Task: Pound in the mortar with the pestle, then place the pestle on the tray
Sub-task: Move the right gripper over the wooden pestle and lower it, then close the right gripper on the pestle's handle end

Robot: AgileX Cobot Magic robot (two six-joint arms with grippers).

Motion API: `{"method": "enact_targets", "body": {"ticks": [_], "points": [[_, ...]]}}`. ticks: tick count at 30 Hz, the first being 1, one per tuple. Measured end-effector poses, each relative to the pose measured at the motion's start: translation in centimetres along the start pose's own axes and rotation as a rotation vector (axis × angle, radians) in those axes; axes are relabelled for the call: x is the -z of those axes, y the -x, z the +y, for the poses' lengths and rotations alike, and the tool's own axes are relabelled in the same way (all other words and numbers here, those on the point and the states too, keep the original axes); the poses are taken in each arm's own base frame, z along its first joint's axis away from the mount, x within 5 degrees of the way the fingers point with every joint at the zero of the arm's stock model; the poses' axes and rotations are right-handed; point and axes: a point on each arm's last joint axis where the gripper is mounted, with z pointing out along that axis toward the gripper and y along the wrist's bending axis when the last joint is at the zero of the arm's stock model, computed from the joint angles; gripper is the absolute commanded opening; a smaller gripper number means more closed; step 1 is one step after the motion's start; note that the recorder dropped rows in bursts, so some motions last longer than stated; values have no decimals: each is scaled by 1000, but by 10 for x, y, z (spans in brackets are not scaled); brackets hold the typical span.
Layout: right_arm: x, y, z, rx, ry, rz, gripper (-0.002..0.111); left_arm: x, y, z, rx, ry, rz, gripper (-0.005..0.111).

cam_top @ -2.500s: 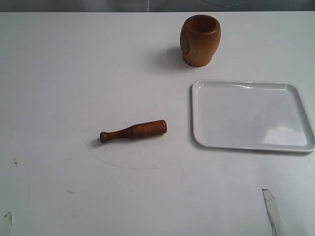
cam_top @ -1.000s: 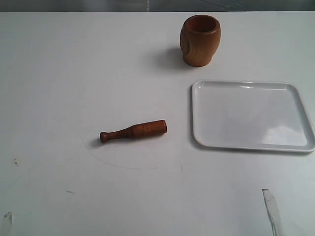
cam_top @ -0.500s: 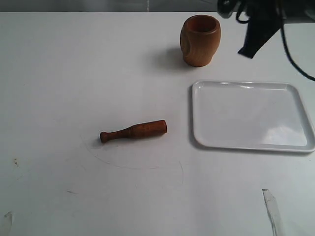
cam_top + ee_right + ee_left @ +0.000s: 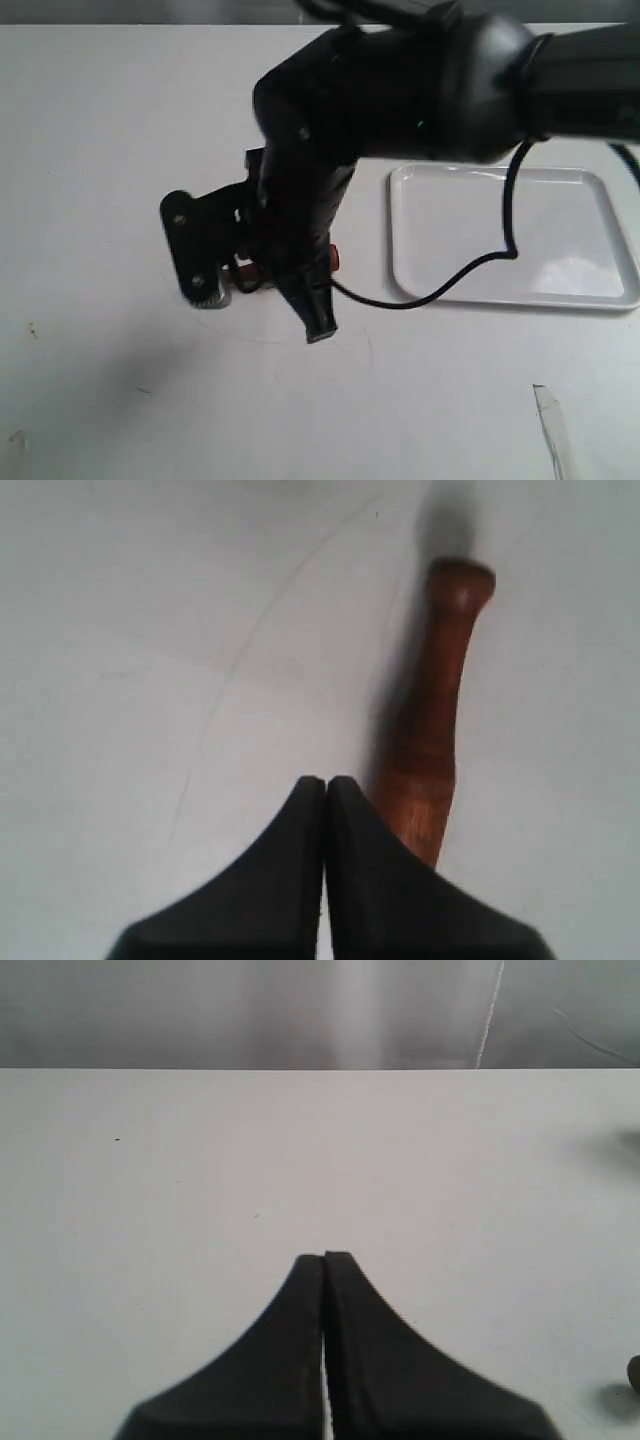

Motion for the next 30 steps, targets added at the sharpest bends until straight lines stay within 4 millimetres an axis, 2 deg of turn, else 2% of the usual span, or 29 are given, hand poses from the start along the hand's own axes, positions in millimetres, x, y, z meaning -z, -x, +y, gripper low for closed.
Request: {"method": "enact_targets", "body": {"ticks": [3,5,7,8,13,19,27,30], "points": [[-4,24,2,-34,-93,-66,20,0,0,0,0,0,0,0],[-3,26,2,-51,-105,-77,39,0,0,0,0,0,0,0],[-3,26,2,-69,-107,-78,63,0,0,0,0,0,0,0],[-4,26,2,-86,-107,-77,64,0,0,0,0,0,0,0],[-21,24,0,-135,-108,-50,53,0,0,0,0,0,0,0],[-50,19,-3,-177,-113,4,55,0,0,0,0,0,0,0],[-50,18,-32,-278,-132,-8,55,0,0,0,0,0,0,0],[-52,18,-36,-290,-126,-4,51,0,0,0,0,0,0,0]]}}
